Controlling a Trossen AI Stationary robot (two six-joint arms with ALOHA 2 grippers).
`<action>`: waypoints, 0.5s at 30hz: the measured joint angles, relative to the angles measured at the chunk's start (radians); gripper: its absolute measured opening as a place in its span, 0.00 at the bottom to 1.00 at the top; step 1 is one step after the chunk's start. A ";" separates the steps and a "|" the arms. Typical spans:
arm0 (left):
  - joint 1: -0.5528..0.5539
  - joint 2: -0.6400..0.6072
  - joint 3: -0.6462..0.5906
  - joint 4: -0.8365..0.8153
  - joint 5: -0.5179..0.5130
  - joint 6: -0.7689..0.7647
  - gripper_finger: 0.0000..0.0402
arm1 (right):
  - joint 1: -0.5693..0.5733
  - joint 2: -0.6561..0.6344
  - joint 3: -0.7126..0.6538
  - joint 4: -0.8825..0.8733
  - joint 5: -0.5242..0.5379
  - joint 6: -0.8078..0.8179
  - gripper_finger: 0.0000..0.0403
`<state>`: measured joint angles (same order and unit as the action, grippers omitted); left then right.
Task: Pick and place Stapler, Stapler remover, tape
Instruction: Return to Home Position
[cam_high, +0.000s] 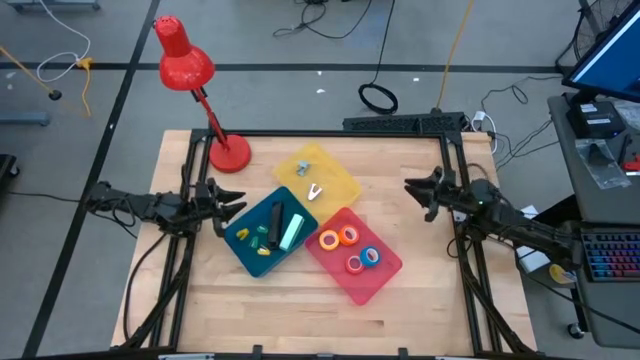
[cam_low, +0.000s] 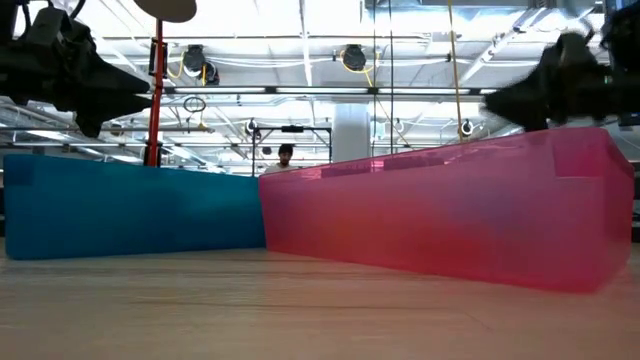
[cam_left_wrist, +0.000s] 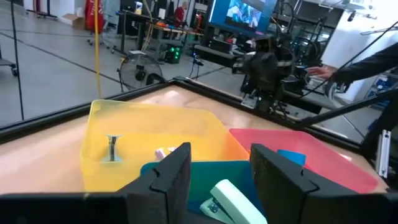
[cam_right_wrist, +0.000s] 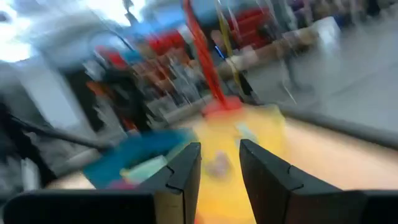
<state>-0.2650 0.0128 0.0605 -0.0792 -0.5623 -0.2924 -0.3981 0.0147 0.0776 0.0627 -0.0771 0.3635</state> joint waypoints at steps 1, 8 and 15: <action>0.003 0.000 0.000 0.000 0.001 0.000 0.41 | 0.000 0.001 -0.033 0.058 -0.017 -0.006 0.26; 0.004 0.000 0.000 0.000 0.005 -0.004 0.41 | 0.000 -0.004 -0.058 0.021 -0.082 0.022 0.27; 0.004 0.000 0.000 0.000 0.005 -0.038 0.41 | 0.000 -0.003 -0.060 0.044 -0.080 -0.017 0.27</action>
<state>-0.2611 0.0128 0.0608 -0.0793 -0.5575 -0.3307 -0.3981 0.0117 0.0174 0.1069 -0.1566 0.3470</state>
